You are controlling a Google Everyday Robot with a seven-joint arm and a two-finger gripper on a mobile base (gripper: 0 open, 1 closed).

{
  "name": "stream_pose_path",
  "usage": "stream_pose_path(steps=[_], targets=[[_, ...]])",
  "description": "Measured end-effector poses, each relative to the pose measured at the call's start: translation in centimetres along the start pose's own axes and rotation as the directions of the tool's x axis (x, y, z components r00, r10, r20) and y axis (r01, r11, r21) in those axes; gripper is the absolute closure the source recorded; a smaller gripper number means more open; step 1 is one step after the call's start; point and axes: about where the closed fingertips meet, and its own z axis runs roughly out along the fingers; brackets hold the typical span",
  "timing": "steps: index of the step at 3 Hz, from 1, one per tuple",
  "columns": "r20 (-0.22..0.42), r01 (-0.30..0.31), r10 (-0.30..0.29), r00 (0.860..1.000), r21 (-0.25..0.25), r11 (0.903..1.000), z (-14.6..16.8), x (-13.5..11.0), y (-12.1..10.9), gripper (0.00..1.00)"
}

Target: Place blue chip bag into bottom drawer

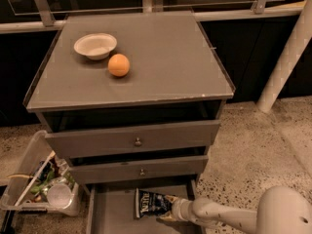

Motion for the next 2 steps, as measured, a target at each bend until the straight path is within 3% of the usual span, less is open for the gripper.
stream_pose_path(steps=[1,2], targets=[[0.000,0.000,0.000,1.000,0.000,1.0000,0.00,0.00,0.00,0.00],[0.000,0.000,0.000,1.000,0.000,1.0000,0.01,0.00,0.01,0.00]])
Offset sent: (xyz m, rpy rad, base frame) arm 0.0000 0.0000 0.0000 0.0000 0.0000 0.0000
